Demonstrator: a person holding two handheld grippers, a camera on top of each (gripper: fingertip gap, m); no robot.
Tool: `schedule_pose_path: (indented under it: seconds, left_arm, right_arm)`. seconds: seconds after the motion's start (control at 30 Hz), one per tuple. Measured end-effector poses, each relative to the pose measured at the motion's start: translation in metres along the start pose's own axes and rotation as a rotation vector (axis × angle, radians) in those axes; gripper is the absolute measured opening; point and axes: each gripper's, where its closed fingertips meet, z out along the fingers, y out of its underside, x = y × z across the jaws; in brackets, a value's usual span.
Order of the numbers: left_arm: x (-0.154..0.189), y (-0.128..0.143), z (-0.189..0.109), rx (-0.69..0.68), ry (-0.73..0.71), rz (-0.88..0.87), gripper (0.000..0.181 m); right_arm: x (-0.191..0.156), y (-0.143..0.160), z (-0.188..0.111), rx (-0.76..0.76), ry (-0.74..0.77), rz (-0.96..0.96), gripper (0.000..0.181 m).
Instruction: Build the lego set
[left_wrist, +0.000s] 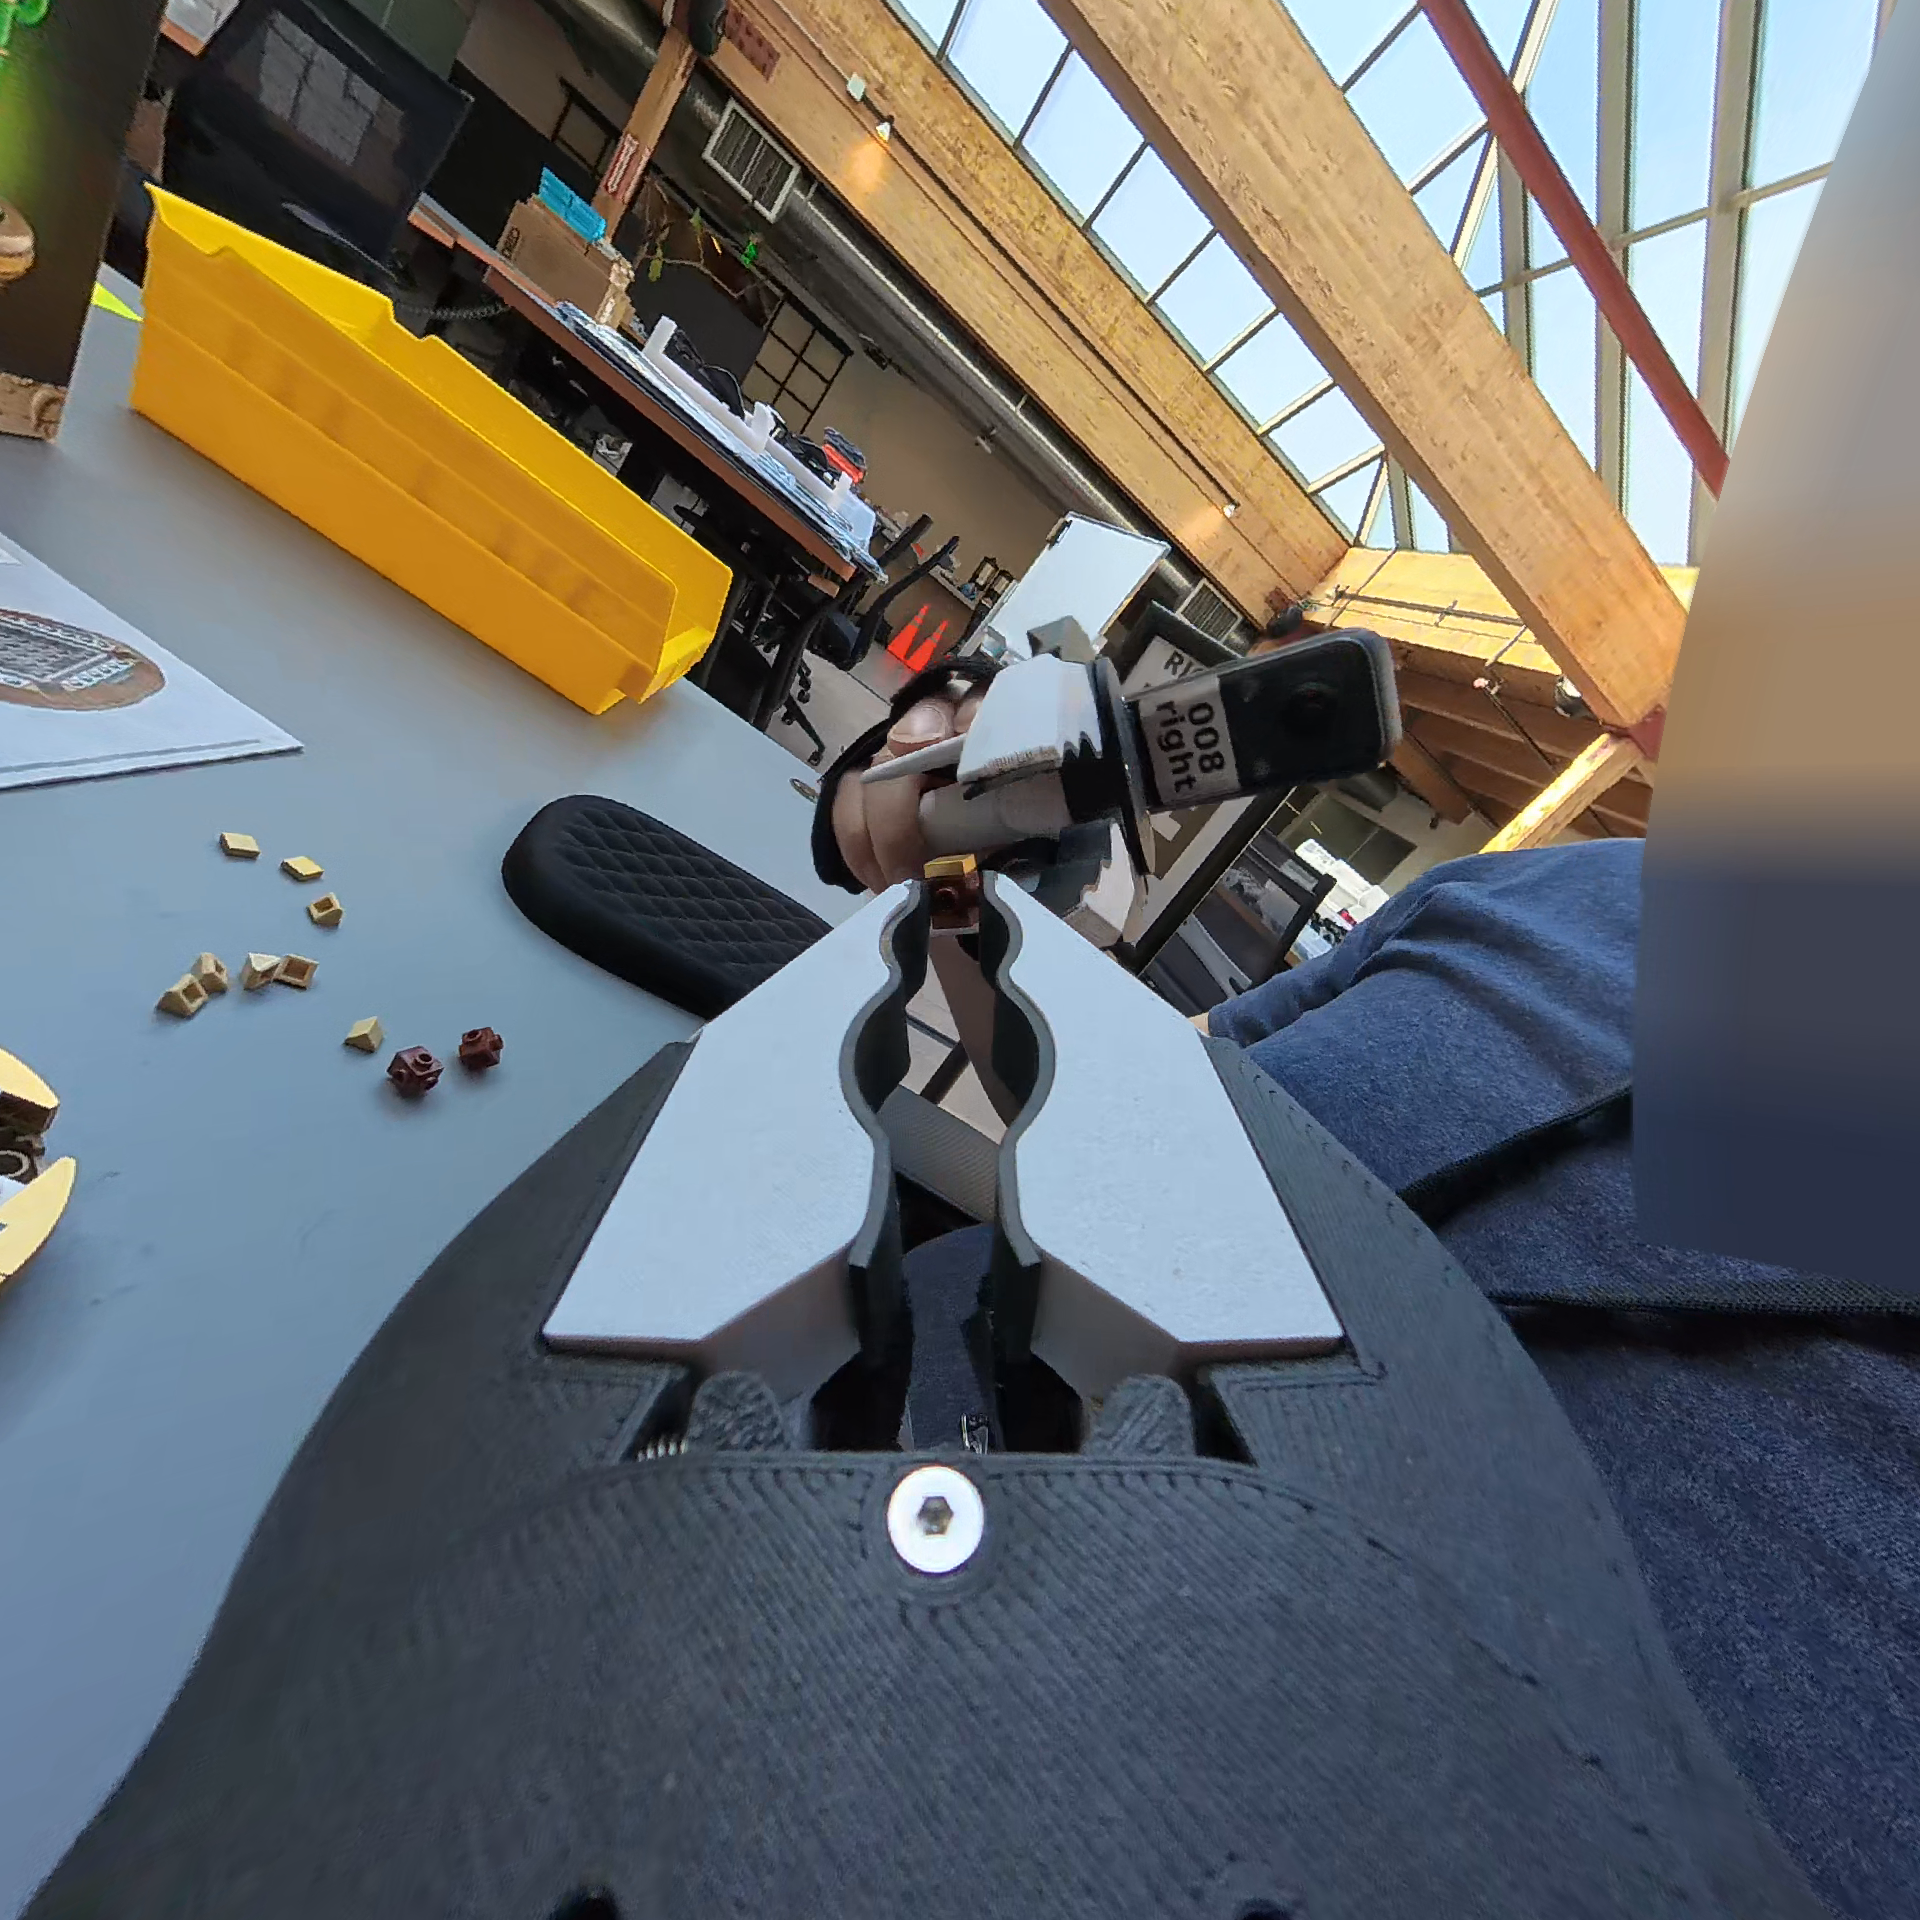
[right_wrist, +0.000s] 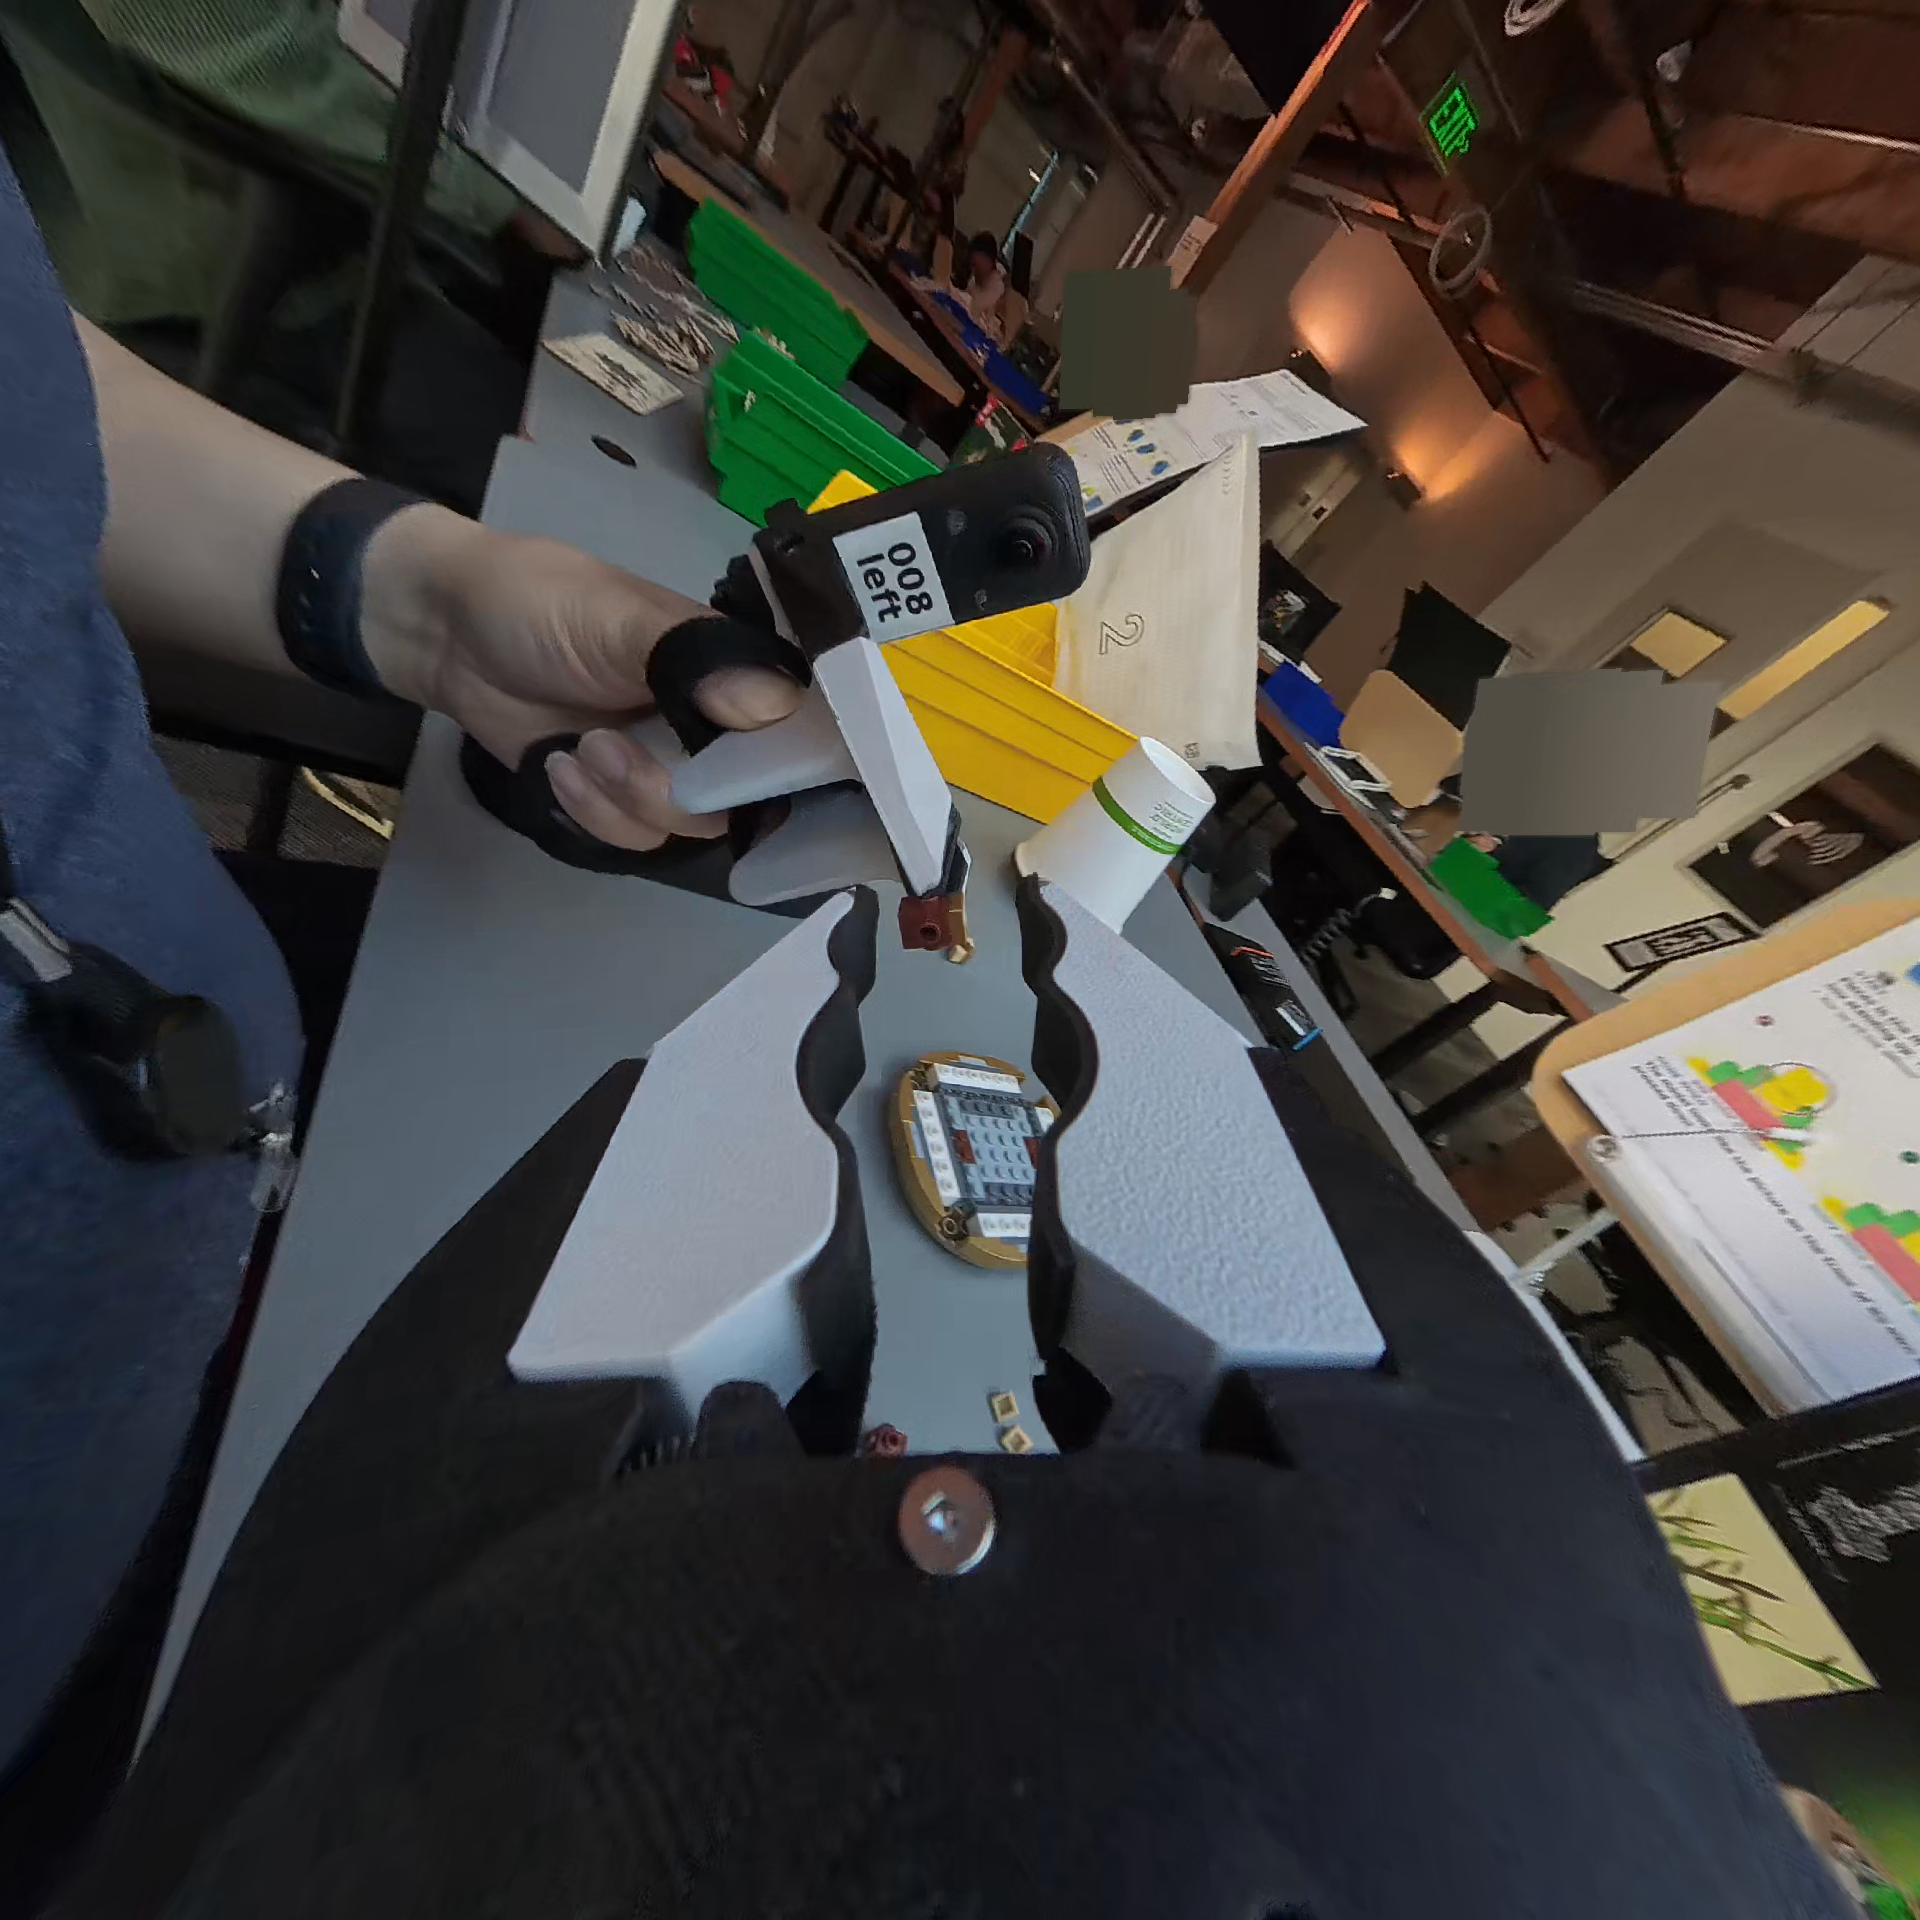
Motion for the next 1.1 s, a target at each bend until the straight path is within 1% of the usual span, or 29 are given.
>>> schedule_pose_path:
  seconds: [0.13, 0.17, 0.2, 0.4, 0.5, 0.53, 0.6, 0.67, 0.7, 0.87, 0.97, 1.1]
  left_arm:
    - [-0.001, 0.004, 0.001, -0.018, -0.003, -0.012, 0.007]
    - [-0.001, 0.005, 0.001, -0.023, -0.002, -0.015, 0.007]
    - [-0.001, 0.005, 0.001, -0.019, 0.001, -0.019, 0.007]
    - [-0.002, 0.009, 0.001, -0.034, 0.017, -0.052, 0.007]
    - [-0.003, 0.012, 0.000, -0.043, 0.035, -0.070, 0.008]
    - [-0.003, 0.014, 0.000, -0.053, 0.044, -0.074, 0.009]
    - [-0.005, 0.018, 0.000, -0.084, 0.038, -0.085, 0.018]
    - [-0.002, 0.019, -0.001, -0.080, 0.058, -0.089, 0.009]
    - [-0.002, 0.020, -0.001, -0.084, 0.056, -0.086, 0.008]
    - [-0.003, 0.024, 0.002, -0.104, 0.059, -0.072, 0.008]
    - [-0.003, 0.027, 0.003, -0.129, 0.081, -0.114, 0.008]
    - [-0.006, 0.030, 0.004, -0.156, 0.081, -0.121, 0.008]
  right_arm:
    - [-0.007, 0.011, 0.009, -0.086, 0.008, -0.078, 0.024]
    - [-0.008, 0.011, 0.010, -0.087, 0.007, -0.086, 0.013]
    - [-0.007, 0.011, 0.010, -0.083, 0.015, -0.090, 0.013]
    - [-0.011, 0.014, 0.010, -0.085, -0.019, -0.011, 0.013]
    - [-0.014, 0.016, 0.010, -0.083, -0.023, -0.001, 0.012]
    - [-0.013, 0.016, 0.009, -0.078, -0.011, -0.001, 0.012]
    - [-0.014, 0.015, 0.008, -0.052, 0.000, -0.017, 0.012]
    - [-0.021, 0.017, 0.008, -0.049, -0.028, -0.011, 0.012]
    - [-0.022, 0.017, 0.008, -0.044, -0.025, -0.010, 0.012]
    - [-0.024, 0.019, 0.005, -0.014, 0.029, -0.044, 0.013]
    - [-0.025, 0.020, 0.003, -0.008, 0.051, -0.079, 0.013]
    - [-0.026, 0.024, 0.002, -0.009, 0.060, -0.077, 0.013]
